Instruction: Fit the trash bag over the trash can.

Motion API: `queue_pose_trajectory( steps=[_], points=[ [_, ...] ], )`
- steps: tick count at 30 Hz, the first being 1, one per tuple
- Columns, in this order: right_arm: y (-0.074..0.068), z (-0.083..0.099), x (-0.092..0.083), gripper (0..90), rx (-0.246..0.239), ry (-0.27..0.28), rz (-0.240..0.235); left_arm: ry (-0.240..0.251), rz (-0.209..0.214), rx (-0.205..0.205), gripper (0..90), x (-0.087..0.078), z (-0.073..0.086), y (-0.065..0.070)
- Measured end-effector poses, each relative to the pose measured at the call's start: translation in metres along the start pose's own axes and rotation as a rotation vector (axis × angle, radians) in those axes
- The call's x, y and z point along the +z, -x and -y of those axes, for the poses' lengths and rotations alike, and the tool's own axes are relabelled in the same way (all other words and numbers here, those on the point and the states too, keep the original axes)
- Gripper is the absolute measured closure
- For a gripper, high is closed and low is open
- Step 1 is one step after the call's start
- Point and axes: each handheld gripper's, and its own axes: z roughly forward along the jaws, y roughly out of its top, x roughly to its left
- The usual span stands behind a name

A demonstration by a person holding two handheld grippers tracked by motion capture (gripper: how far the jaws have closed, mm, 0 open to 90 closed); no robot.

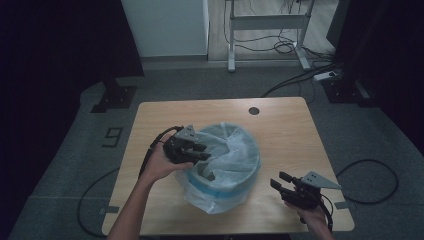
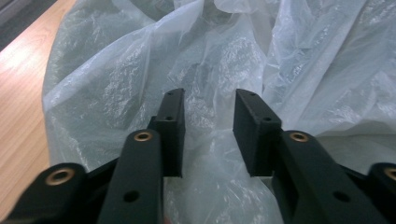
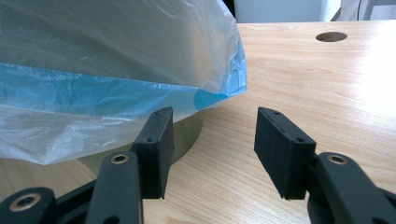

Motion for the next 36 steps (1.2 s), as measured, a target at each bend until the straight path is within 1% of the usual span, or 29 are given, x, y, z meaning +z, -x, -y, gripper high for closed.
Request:
queue_pose_trajectory(
  steps=[1, 2, 6, 7, 10, 11, 15, 21, 25, 28, 32, 34, 36],
  points=[
    [0.000, 0.000, 0.000, 46.3, 0.000, 0.000, 0.000, 0.010, -0.006, -0.005, 57.3, -0.001, 0.001, -0.001],
    [0.001, 0.000, 0.000, 46.2, 0.000, -0.002, 0.002, 0.030, -0.009, -0.013, 53.1, -0.003, 0.003, -0.002],
    [0.002, 0.001, -0.001, 45.4, 0.008, 0.000, 0.006, 0.179, 0.007, -0.058, 43.4, -0.023, 0.009, -0.008],
    [0.003, 0.001, -0.001, 45.2, 0.011, 0.001, 0.008, 0.202, 0.015, -0.062, 41.8, -0.027, 0.009, -0.008],
    [0.003, 0.001, 0.000, 45.0, 0.017, 0.001, 0.010, 0.217, 0.015, -0.051, 39.1, -0.033, 0.004, -0.008],
    [0.003, 0.001, 0.001, 44.9, 0.016, 0.000, 0.011, 0.220, 0.021, -0.048, 38.6, -0.034, 0.001, -0.008],
    [0.000, 0.002, 0.002, 44.5, 0.012, -0.001, 0.009, 0.219, 0.038, -0.035, 37.0, -0.033, -0.006, -0.008],
    [0.001, 0.003, 0.002, 44.4, 0.017, 0.000, 0.009, 0.203, 0.067, -0.025, 36.6, -0.021, -0.015, -0.009],
    [0.002, 0.002, 0.001, 44.4, 0.017, 0.006, 0.012, 0.178, 0.085, -0.005, 37.0, -0.011, -0.029, -0.009],
    [0.003, 0.003, 0.001, 44.4, 0.019, 0.005, 0.014, 0.155, 0.098, 0.014, 38.4, -0.003, -0.042, -0.008],
    [0.002, 0.003, 0.001, 44.4, 0.020, 0.004, 0.013, 0.111, 0.112, 0.040, 40.9, 0.011, -0.058, -0.005],
    [0.002, 0.003, 0.000, 44.4, 0.019, 0.007, 0.010, 0.074, 0.118, 0.057, 42.7, 0.020, -0.066, -0.003],
    [0.002, 0.003, 0.001, 44.4, 0.019, 0.007, 0.010, 0.026, 0.117, 0.079, 44.4, 0.031, -0.073, 0.000]
  ],
)
